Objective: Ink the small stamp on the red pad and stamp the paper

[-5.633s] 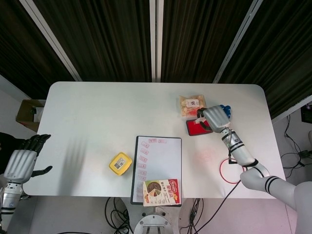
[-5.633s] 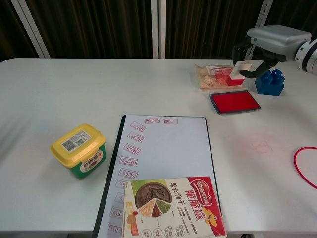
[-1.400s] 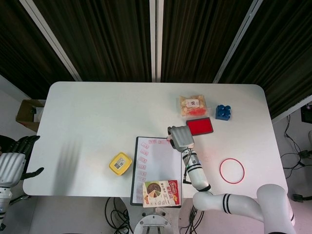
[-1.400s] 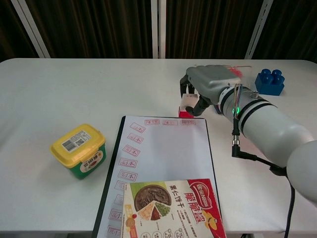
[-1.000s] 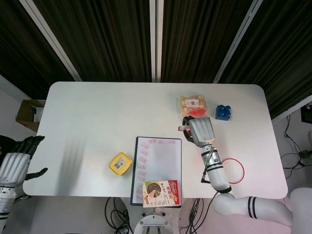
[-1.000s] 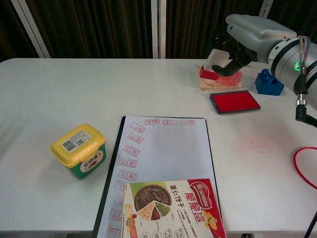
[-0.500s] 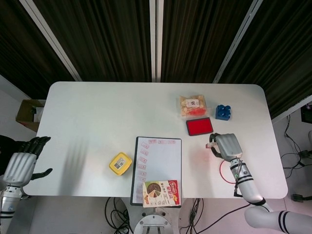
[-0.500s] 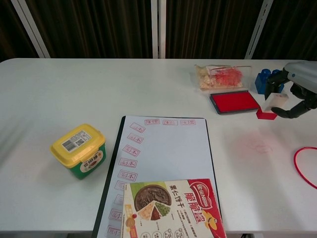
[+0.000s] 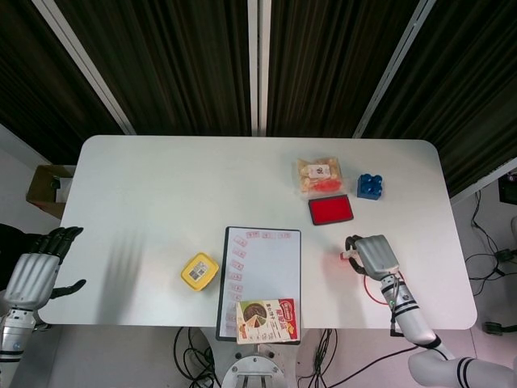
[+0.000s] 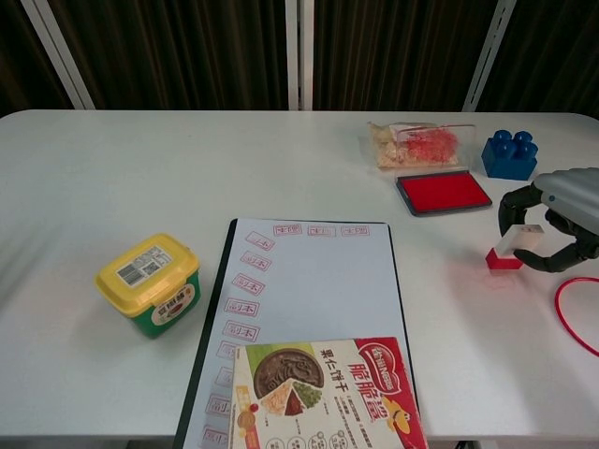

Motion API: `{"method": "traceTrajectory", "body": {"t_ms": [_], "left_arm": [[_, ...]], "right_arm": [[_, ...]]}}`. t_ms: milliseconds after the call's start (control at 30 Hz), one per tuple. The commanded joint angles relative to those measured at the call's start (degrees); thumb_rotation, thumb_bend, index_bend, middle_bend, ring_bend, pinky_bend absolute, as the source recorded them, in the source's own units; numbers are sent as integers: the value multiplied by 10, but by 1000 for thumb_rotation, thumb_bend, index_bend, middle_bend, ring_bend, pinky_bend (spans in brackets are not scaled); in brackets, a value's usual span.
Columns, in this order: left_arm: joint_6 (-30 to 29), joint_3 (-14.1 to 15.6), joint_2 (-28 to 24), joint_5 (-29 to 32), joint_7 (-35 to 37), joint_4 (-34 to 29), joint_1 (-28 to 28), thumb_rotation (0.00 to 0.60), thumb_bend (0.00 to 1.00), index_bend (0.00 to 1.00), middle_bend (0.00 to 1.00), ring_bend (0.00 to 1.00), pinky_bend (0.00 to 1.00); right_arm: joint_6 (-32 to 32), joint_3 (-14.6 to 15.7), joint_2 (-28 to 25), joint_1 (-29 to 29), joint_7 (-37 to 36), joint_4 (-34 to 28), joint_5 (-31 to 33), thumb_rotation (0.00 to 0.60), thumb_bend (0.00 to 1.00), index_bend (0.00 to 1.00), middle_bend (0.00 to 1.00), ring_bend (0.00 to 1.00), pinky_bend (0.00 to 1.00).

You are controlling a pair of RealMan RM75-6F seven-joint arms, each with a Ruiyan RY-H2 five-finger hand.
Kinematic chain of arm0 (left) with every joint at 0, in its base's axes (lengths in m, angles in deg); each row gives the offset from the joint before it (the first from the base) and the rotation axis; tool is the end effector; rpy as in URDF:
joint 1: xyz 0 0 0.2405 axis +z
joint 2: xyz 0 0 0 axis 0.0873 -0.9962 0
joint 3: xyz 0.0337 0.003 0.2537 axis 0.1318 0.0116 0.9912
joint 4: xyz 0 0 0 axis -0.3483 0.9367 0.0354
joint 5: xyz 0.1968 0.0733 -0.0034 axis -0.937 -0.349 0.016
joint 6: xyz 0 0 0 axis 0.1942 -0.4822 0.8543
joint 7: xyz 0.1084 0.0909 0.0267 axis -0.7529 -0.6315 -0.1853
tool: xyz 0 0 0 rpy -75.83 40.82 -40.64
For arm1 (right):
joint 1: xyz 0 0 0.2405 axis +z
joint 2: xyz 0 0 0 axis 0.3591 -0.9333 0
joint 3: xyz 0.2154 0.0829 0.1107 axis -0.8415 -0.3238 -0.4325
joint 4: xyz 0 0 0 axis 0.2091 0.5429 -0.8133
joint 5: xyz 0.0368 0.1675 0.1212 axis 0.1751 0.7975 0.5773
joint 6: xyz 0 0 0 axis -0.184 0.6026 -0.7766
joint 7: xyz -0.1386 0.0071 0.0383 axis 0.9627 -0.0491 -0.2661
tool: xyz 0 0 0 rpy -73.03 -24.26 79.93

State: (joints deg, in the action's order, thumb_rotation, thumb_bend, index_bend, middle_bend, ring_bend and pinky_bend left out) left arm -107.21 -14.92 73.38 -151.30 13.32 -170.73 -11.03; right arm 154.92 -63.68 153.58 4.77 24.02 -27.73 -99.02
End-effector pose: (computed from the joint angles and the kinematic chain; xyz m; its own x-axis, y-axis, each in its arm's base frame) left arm -0.3180 0.1753 0.1443 0.4429 0.0592 0.8946 0.8941 -0.1027 -0.4358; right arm -0.2625 -0.2653 -0.0097 0.4949 -0.2551 0.8307 -0.8628 -0.2581 0.4347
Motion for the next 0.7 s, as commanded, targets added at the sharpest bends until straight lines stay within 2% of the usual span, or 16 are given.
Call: {"method": "traceTrajectory", "body": {"t_ms": [33, 167, 400, 700], "left_arm": [[0, 0, 0, 0, 1, 1, 0, 600, 0, 123, 138, 117, 204], [-1, 0, -2, 1, 3, 1, 0, 600, 0, 123, 138, 117, 203], [-2, 0, -2, 1, 6, 3, 1, 600, 0, 126, 139, 117, 203], [-1, 0, 0, 1, 7, 5, 0, 600, 0, 126, 138, 117, 203]], "right_arm": [[0, -5, 10, -2, 1, 9, -5, 600, 477, 1000, 866, 909, 1000], [-5, -9, 18, -3, 8, 18, -6, 600, 469, 990, 851, 909, 1000], [-16, -13, 14, -3, 13, 14, -7, 600, 398, 886, 772, 909, 1000], [-39, -12, 4, -2, 21, 5, -8, 600, 328, 589, 567, 905, 1000]]}}
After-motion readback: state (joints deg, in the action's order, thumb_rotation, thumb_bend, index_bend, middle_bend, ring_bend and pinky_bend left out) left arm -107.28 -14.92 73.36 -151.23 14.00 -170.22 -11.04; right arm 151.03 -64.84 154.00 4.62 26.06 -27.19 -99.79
